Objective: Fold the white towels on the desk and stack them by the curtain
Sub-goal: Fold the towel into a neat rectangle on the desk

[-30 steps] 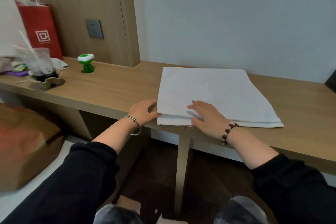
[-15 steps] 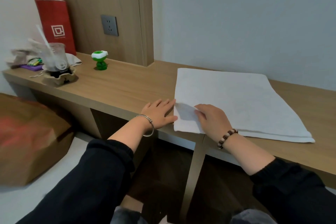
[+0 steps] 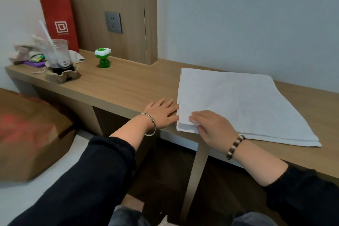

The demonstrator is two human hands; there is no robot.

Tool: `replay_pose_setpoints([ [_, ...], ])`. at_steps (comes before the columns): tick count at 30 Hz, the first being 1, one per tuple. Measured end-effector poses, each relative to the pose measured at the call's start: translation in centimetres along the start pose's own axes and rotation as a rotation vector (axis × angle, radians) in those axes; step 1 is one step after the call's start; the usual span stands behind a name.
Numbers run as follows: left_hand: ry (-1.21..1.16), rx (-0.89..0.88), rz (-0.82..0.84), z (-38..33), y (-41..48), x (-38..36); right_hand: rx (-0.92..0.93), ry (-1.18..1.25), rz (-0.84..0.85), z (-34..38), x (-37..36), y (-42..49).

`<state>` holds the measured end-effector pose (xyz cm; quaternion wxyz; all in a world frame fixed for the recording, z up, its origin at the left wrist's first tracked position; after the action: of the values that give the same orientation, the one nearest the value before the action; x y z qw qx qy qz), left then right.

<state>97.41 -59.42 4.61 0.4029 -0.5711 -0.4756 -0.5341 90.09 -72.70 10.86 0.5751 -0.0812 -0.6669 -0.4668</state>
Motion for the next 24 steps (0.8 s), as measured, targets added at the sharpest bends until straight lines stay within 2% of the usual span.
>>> replay_pose_setpoints([
  [4,-0.002,-0.005,0.023,0.0,0.0,0.1,0.081,-0.028,-0.082,2.2,0.5,0.6],
  [7,-0.008,-0.001,0.035,0.0,-0.1,0.2,-0.010,-0.070,-0.109,1.9,0.7,1.0],
  [9,-0.027,0.003,0.040,0.0,0.0,0.2,-0.129,0.016,-0.328,0.8,3.1,1.5],
  [11,-0.042,-0.001,0.045,0.1,0.0,0.2,-0.253,0.141,-0.639,-0.5,6.6,1.1],
  [12,-0.047,-0.004,0.046,0.1,0.1,0.2,-0.264,0.166,-0.742,-0.6,7.8,0.9],
  [13,-0.053,-0.004,0.044,0.2,0.1,0.2,-0.233,0.167,-0.772,-0.2,8.2,0.9],
  [14,-0.056,-0.002,0.040,0.2,0.2,0.2,-0.162,0.144,-0.731,0.6,7.9,1.3],
  [18,-0.055,0.003,0.025,0.2,0.3,0.2,0.170,-0.049,-0.317,4.2,2.7,1.0],
  [24,-0.076,-0.015,0.061,0.3,0.4,0.1,0.220,-0.053,-0.293,4.1,1.6,-0.1],
])
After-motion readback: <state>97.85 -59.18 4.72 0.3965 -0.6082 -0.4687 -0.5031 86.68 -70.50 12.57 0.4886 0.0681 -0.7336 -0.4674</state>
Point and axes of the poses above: each hand's wrist, its own y-axis towards the middle knuckle, its own x-axis out of the back of the hand, z = x × y, the point moved 10 cm from there along y, towards the middle knuckle, and after that the axes turned 10 degrees about -z, right-handed, at the moved point
